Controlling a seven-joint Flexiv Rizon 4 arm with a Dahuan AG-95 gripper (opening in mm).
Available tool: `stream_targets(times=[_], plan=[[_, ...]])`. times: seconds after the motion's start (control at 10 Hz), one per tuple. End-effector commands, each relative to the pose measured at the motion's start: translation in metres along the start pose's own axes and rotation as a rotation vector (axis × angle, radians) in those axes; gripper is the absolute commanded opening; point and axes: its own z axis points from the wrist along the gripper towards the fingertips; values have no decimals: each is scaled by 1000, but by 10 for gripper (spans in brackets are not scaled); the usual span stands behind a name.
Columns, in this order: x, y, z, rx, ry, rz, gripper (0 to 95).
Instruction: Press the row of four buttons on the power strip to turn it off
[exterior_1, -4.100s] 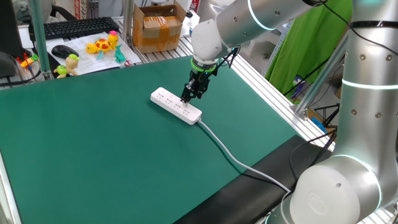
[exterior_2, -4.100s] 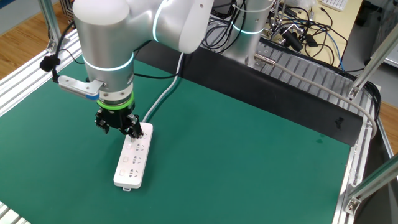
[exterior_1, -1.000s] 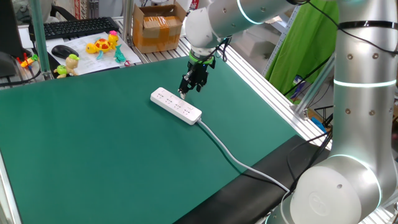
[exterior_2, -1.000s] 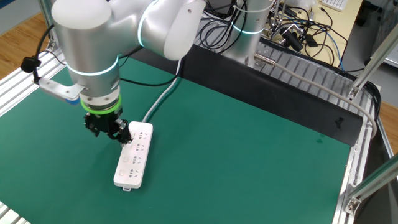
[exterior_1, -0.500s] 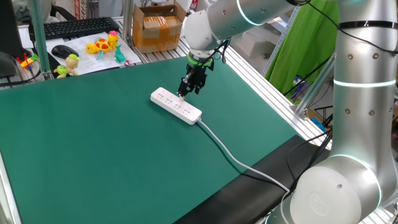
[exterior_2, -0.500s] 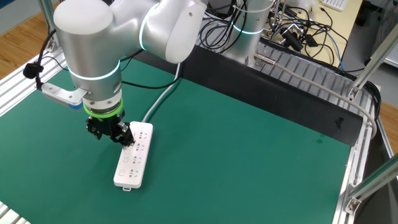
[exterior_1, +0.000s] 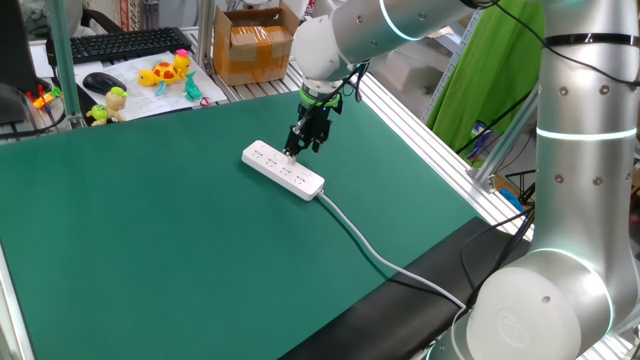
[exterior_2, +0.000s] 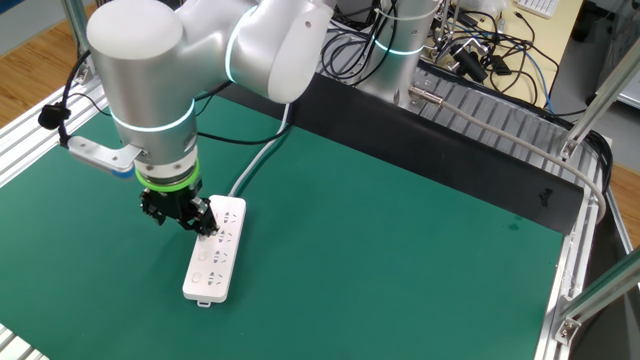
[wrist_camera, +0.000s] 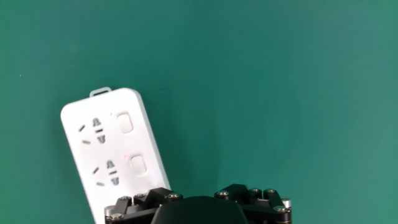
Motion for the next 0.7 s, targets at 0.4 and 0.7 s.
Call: stream_targets(times=[0.4, 0.7], plan=[[1, 1, 4, 5, 7, 5, 760], [3, -3, 8, -1, 16, 10, 760]])
